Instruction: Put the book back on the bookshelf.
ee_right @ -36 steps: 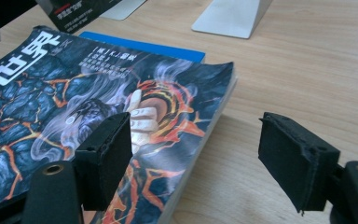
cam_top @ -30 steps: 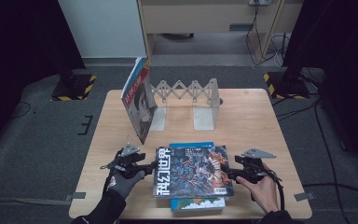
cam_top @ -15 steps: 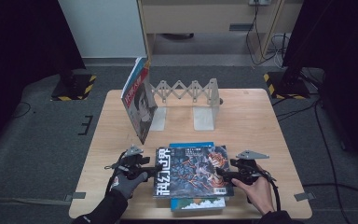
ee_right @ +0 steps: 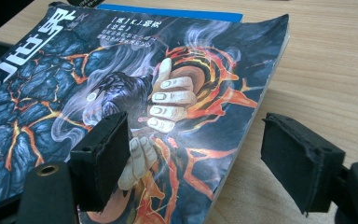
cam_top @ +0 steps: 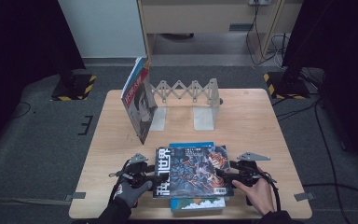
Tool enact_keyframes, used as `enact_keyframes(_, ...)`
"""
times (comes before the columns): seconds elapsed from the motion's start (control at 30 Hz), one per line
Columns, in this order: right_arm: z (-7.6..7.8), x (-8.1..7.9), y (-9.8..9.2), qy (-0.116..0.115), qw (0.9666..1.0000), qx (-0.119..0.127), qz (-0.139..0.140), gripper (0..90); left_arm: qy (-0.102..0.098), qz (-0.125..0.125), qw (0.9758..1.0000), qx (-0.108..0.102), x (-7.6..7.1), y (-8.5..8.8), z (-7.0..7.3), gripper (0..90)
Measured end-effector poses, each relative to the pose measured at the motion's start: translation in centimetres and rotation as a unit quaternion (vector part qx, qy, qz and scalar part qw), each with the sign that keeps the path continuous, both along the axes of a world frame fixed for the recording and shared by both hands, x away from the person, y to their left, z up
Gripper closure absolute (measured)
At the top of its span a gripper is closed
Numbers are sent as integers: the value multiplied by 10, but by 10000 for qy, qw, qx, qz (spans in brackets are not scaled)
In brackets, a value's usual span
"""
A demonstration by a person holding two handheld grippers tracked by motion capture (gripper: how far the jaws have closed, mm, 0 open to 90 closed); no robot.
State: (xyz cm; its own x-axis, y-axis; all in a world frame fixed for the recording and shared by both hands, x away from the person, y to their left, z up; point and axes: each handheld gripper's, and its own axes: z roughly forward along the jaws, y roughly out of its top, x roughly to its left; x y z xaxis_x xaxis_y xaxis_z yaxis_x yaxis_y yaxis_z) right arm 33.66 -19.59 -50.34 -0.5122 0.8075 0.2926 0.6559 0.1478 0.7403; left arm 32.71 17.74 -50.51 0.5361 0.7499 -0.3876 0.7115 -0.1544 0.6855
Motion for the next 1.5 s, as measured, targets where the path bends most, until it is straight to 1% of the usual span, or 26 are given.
enact_keyframes(0.17,-1,0,0,55,9999,84,-5,235,121,36,9998,-123,1,1,-2,203)
enact_keyframes(0.23,-2,0,1,98,9998,148,-15,233,222,30,9995,-222,2,2,-4,195)
enact_keyframes(0.27,-3,1,2,72,9999,153,-7,233,273,4,9992,-285,3,2,-5,193)
enact_keyframes(0.3,-3,1,3,100,9998,167,-11,232,311,-50,9990,-318,4,1,-6,194)
enact_keyframes(0.37,-2,1,4,105,9998,151,-11,230,288,-115,9989,-338,5,-1,-6,208)
enact_keyframes(0.43,-3,1,4,99,9998,161,-17,230,264,-154,9991,-290,6,-2,-5,209)
enact_keyframes(0.5,-3,1,4,94,9998,164,-28,229,266,-148,9991,-305,6,-1,-5,212)
enact_keyframes(0.6,-2,0,4,112,9998,148,-40,229,228,-102,9992,-296,6,0,-3,249)
enact_keyframes(0.63,-2,0,5,109,9998,127,-49,229,149,-91,9994,-283,5,1,-1,292)
enact_keyframes(0.7,-2,0,5,91,9999,93,-47,228,90,-76,9997,-198,6,2,4,387)
enact_keyframes(0.77,-1,1,6,104,9999,76,-61,228,77,-66,9998,-199,6,4,6,448)
enact_keyframes(0.8,-1,1,6,120,9999,82,-72,229,92,-66,9997,-234,7,4,6,475)
enact_keyframes(0.83,-1,1,6,124,9999,88,-75,229,110,-66,9996,-249,7,5,7,530)
enact_keyframes(0.87,-1,1,6,128,9998,91,-85,229,110,-64,9995,-275,8,6,8,530)
enact_keyframes(0.97,-1,1,7,158,9998,73,-97,229,102,-82,9995,-300,9,7,10,626)
enact_keyframes(1.0,-1,1,7,158,9998,73,-97,229,102,-86,9995,-290,10,7,11,626)
enact_keyframes(1.1,0,1,7,175,9997,74,-124,229,57,-110,9995,-301,13,8,13,684)
enact_keyframes(1.17,0,1,7,212,9997,71,-125,230,27,-117,9995,-281,17,8,15,700)
enact_keyframes(1.23,0,2,8,208,9997,61,-117,230,-16,-102,9997,-233,23,9,15,701)
enact_keyframes(1.33,1,3,11,208,9997,45,-127,230,-1,-6,9997,-256,32,12,14,702)
enact_keyframes(1.4,1,5,12,204,9997,20,-131,231,-33,36,9997,-242,38,12,14,699)
enact_keyframes(1.5,1,6,14,224,9996,28,-180,230,-59,80,9997,-202,43,11,14,687)
